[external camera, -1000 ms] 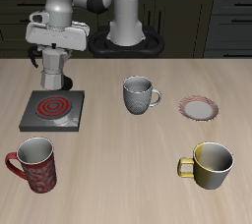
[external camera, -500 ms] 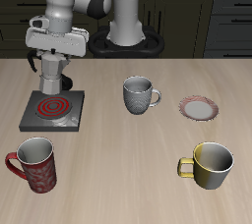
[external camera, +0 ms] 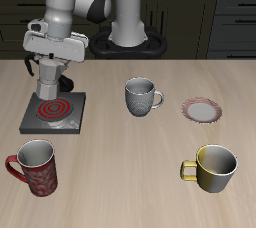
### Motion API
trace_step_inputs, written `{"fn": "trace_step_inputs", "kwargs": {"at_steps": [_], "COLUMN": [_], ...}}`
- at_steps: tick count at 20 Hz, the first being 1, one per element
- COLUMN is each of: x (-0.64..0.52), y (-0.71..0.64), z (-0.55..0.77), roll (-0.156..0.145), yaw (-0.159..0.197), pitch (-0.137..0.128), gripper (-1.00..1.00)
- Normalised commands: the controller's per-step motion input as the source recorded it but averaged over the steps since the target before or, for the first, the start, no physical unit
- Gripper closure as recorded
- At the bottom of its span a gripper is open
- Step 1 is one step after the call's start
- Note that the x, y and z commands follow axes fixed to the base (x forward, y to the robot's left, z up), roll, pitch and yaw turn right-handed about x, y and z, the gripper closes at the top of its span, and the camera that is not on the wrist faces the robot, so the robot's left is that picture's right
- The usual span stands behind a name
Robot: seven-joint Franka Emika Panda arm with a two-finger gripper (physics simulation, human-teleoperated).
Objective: Place the moka pot on the stove
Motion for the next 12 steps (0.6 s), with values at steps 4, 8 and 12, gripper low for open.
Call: {"fn": "trace_step_inputs", "kwargs": {"at_steps": [4, 8, 12], "x": [0.17, 0.15, 0.06], "y": [-0.04, -0.03, 0.06], "z": [-0.15, -0.22, -0.25], "roll": [-0.014, -0.026, -0.008], "yaw": [-0.021, -0.005, -0.013], "pitch": [0.012, 0.039, 0.044], "gripper": [1.0, 1.0, -1.0]}}
